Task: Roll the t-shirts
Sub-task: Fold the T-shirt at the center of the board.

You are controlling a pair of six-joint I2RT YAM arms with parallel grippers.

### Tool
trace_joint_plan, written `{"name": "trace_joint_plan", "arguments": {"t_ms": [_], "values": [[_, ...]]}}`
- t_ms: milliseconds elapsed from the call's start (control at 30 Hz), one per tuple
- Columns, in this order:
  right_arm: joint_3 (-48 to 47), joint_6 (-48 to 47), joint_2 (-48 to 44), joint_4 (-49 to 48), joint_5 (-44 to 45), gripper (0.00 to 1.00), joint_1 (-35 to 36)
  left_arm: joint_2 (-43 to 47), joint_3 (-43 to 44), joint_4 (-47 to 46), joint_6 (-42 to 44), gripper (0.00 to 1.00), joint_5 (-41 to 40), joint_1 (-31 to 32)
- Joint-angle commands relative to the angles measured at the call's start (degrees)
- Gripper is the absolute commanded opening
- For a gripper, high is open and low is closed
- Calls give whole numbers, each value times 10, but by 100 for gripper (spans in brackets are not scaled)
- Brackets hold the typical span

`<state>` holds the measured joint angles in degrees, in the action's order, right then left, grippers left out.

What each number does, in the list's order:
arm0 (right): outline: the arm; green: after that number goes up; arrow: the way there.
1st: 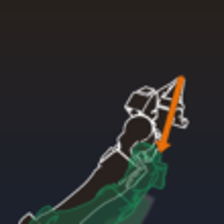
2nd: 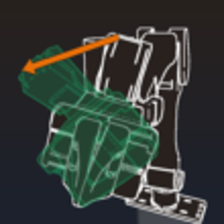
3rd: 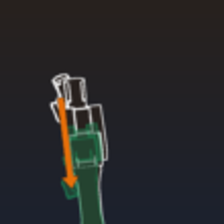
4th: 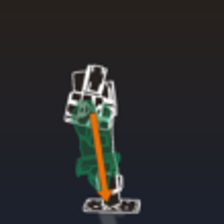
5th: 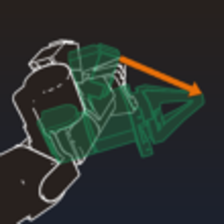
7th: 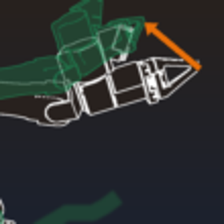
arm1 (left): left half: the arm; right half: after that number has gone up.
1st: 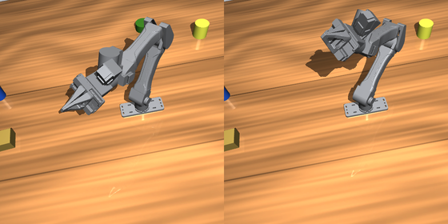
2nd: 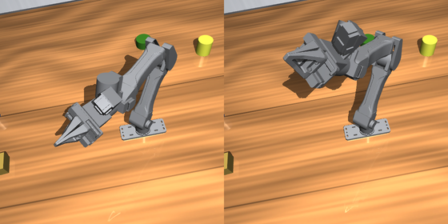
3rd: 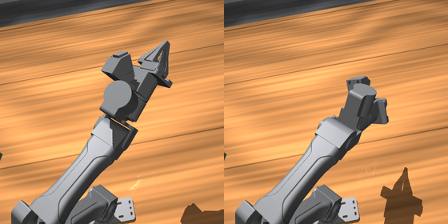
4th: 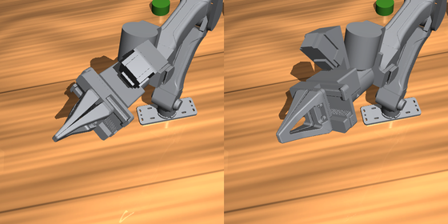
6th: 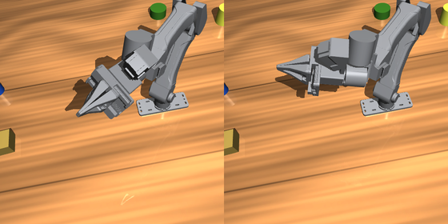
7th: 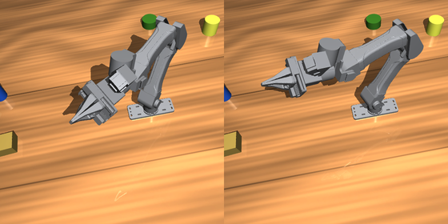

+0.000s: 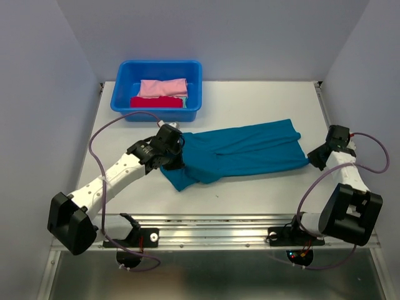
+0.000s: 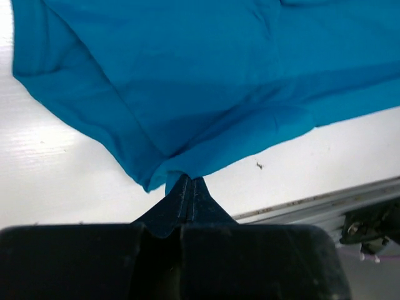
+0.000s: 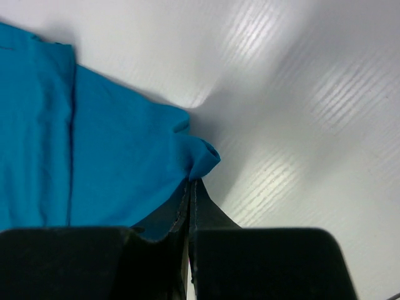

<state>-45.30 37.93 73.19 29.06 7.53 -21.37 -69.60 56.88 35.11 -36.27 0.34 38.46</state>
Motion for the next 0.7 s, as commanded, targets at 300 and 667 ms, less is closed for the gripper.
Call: {"name": "trace_joint_plan", "arguments": {"t_ms": [300,667], "values": [[-69,26,59,-57,-49,1,-3,-70,65,-67,18,0,-68,-57],[-95,47,112,-98,-97,1,8,-107,77,-84,21,0,-67,-85]]}}
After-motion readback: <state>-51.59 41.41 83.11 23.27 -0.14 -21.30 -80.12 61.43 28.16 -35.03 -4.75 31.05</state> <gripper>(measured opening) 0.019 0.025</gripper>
